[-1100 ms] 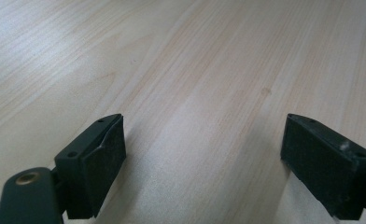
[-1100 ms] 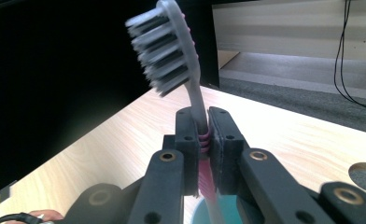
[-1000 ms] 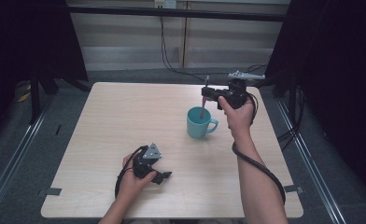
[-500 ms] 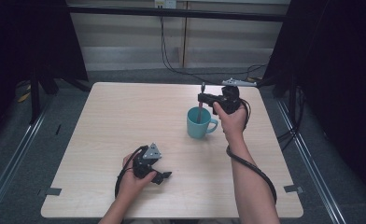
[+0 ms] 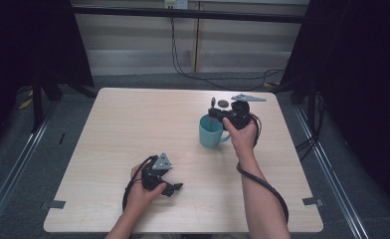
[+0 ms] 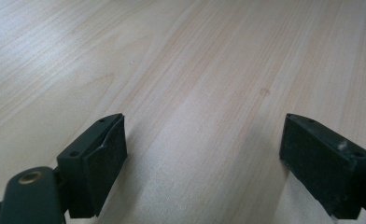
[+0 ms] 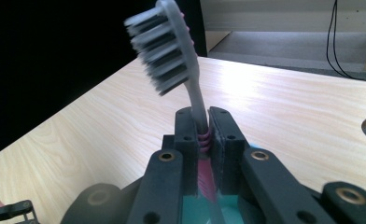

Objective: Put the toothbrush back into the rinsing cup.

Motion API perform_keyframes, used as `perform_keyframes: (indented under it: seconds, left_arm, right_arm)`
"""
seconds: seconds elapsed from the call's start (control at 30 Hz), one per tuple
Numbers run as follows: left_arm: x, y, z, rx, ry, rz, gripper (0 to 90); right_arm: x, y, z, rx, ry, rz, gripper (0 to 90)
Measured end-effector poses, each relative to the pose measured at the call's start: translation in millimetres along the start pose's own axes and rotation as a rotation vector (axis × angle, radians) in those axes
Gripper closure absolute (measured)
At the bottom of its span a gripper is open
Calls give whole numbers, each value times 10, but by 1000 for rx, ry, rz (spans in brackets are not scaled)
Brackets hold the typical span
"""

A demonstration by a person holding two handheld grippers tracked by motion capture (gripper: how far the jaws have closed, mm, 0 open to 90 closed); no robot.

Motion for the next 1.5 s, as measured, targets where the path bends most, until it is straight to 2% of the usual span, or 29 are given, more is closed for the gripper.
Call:
perform_keyframes:
  seconds: [0.4,0.63,1.03,1.37,1.5]
  left_arm:
    - [1,0,2,1,-4,-2,146]
    - [1,0,2,1,-4,-1,146]
    - [1,1,1,1,-3,0,146]
    - [1,0,1,2,-3,-1,146]
    - [1,-1,2,2,-4,-2,146]
  right_arm:
    - [126,37,36,20,-12,-1,814]
    - [153,63,82,35,-6,-8,772]
    - [147,123,200,81,3,-51,559]
    - [183,117,270,95,-8,-37,418]
    - [182,104,327,91,-4,-30,400]
Point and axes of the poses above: each handheld gripper's, and its own axes: z roughly backward along the jaws, x roughly out of its underside, y roughly to its right, the point moved 3 cm from there along -z, roughly forward along the jaws, and after that the axes turned 5 degrees about -x, right-handed, at the moved point
